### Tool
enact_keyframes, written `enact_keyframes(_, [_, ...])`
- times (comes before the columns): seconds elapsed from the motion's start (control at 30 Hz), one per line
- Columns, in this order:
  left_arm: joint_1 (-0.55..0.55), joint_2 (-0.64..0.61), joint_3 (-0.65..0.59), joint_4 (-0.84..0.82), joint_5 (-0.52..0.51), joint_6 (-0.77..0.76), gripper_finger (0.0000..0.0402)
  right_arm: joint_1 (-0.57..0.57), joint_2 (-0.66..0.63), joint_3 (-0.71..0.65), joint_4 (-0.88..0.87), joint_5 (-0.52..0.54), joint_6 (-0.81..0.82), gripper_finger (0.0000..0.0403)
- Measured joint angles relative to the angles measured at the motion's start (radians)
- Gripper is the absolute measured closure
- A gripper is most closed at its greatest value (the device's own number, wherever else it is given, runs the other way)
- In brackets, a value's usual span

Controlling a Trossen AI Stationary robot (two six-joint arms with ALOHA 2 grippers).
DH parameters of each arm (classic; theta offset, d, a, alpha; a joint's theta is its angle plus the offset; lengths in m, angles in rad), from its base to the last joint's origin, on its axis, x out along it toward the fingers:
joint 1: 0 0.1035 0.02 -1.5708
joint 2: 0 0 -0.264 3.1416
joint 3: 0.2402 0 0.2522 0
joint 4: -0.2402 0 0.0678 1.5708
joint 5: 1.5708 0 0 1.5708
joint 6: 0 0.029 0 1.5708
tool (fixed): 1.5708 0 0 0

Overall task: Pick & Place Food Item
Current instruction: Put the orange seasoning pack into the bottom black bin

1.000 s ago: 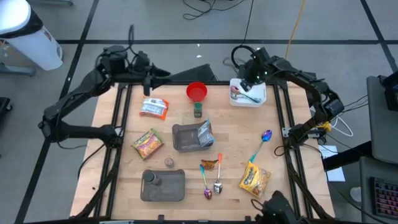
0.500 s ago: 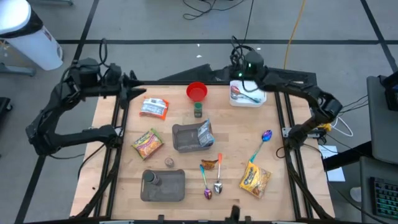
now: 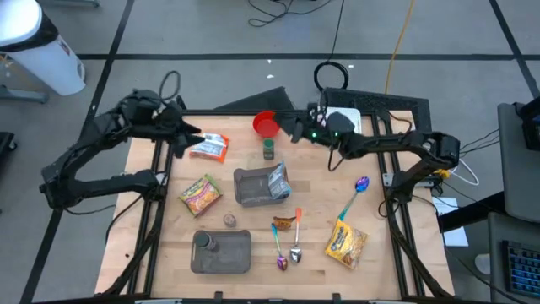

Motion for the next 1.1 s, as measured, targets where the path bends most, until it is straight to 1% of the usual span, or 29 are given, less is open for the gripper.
enact_keyframes(0.13, [-0.020, 0.018, -0.040, 0.024, 0.018, 0.006, 0.0188, 0.078, 0.000, 0.000, 0.020, 0.007, -0.070, 0.0292])
enact_keyframes(0.3, [-0.063, 0.037, -0.063, 0.150, 0.019, 0.007, 0.0188, 0.143, 0.000, 0.000, 0.031, 0.056, -0.044, 0.0265])
enact_keyframes(0.4, [-0.092, 0.051, -0.064, 0.225, 0.019, 0.007, 0.0188, 0.164, 0.000, 0.000, 0.078, 0.056, -0.007, 0.0233])
enact_keyframes(0.5, [-0.121, 0.069, -0.064, 0.302, 0.020, 0.003, 0.0188, 0.181, 0.000, 0.000, 0.127, 0.052, 0.040, 0.0192])
enact_keyframes(0.6, [-0.151, 0.090, -0.064, 0.354, 0.019, -0.022, 0.0188, 0.193, 0.000, 0.000, 0.197, 0.053, 0.045, 0.0153])
enact_keyframes(0.7, [-0.180, 0.121, -0.064, 0.410, 0.018, -0.075, 0.0188, 0.198, 0.000, 0.000, 0.260, 0.046, 0.032, 0.0125])
enact_keyframes(0.73, [-0.188, 0.135, -0.064, 0.425, 0.018, -0.095, 0.0188, 0.198, 0.000, 0.000, 0.262, 0.028, 0.019, 0.0118])
enact_keyframes(0.8, [-0.208, 0.169, -0.064, 0.460, 0.019, -0.155, 0.0188, 0.184, 0.000, 0.000, 0.247, -0.043, 0.004, 0.0110])
enact_keyframes(0.9, [-0.255, 0.221, -0.064, 0.512, 0.015, -0.196, 0.0188, 0.161, -0.023, 0.000, 0.175, -0.211, 0.000, 0.0111])
enact_keyframes(0.97, [-0.305, 0.247, -0.064, 0.542, -0.021, -0.223, 0.0188, 0.158, -0.053, 0.019, 0.052, -0.303, -0.021, 0.0116])
enact_keyframes(1.07, [-0.395, 0.278, -0.064, 0.595, -0.141, -0.271, 0.0188, 0.177, -0.133, 0.051, -0.242, -0.429, -0.116, 0.0126])
enact_keyframes(1.1, [-0.424, 0.285, -0.064, 0.607, -0.181, -0.286, 0.0188, 0.189, -0.160, 0.072, -0.342, -0.445, -0.173, 0.0129])
